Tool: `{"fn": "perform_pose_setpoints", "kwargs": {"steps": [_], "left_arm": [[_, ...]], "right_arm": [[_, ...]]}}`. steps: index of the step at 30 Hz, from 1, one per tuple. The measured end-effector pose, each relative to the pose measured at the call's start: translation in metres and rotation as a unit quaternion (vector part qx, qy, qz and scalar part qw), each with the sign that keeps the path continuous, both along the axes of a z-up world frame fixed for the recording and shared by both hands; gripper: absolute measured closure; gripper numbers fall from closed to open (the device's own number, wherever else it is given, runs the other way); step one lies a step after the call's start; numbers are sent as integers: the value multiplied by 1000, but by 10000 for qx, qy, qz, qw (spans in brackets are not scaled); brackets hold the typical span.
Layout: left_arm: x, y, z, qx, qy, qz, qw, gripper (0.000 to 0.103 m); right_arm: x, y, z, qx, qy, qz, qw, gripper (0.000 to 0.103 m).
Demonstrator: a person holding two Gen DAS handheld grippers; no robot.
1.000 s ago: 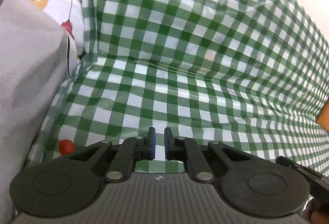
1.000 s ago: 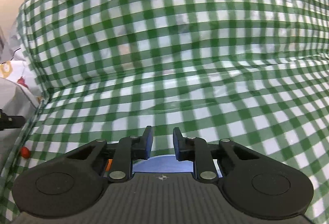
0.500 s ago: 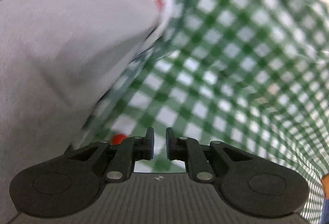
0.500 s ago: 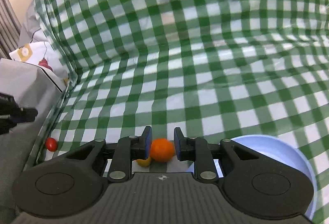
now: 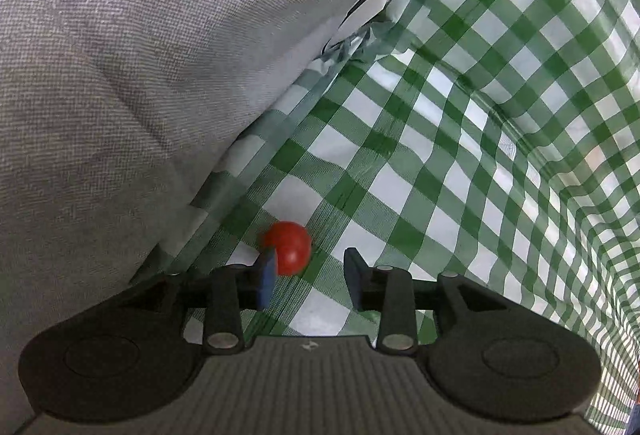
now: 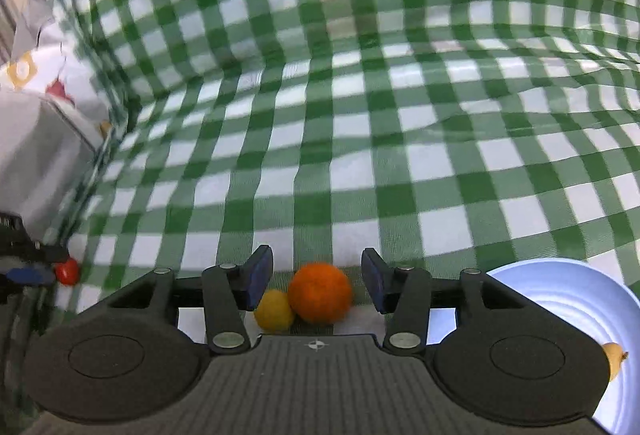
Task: Organize fruits
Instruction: 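Grasp a red tomato with the left gripper while the right gripper grasps an orange, then carry the tomato and orange over the blue plate with both grippers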
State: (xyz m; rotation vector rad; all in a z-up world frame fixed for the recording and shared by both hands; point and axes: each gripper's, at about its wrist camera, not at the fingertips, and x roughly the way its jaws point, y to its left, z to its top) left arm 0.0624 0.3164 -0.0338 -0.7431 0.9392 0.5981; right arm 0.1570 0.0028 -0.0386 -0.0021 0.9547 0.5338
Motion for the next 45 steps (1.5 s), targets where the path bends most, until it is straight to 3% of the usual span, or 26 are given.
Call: {"fn": "perform_pose_setpoints", "kwargs": {"steps": [4, 5, 7, 10, 13, 16, 19, 22, 28, 31, 45], "left_arm": [[2, 0, -3, 253, 108, 12, 9996, 63], [3, 1, -4, 266, 141, 25, 9995, 63], [5, 1, -7, 307, 167, 5, 9994, 63], [7, 1, -10, 430, 210, -99, 9988, 71], [3, 1, -3, 433, 66, -131, 9990, 72], [4, -11, 15, 337, -246, -470, 9980, 72], [15, -34, 23, 299, -408, -1080, 9929, 72], [27, -66, 16, 206, -219, -1815, 9829, 72], [33, -119, 1, 808, 203, -2671, 9601, 72], [31, -128, -10, 869, 386, -2857, 9536, 71], [36, -130, -17, 988, 511, -2939, 9494, 71]], "right_arm": [[-2, 5, -7, -194, -56, 94, 9998, 53], [-1, 5, -7, -199, -47, 86, 9998, 62], [-2, 4, -7, -252, -74, 129, 9996, 65], [-2, 0, -3, -233, -123, 112, 9996, 67], [-4, -9, 15, -2, -219, 40, 9998, 67], [-15, -12, 38, 348, -285, 417, 9981, 67], [-35, -2, 41, 331, -180, 1127, 9929, 67], [-53, 8, 25, -29, -23, 1482, 9889, 67], [-61, 10, 2, -530, 221, 1555, 9862, 66], [-60, 8, -1, -540, 345, 1622, 9847, 64], [-62, 13, 5, -571, 134, 1648, 9846, 64]]}}
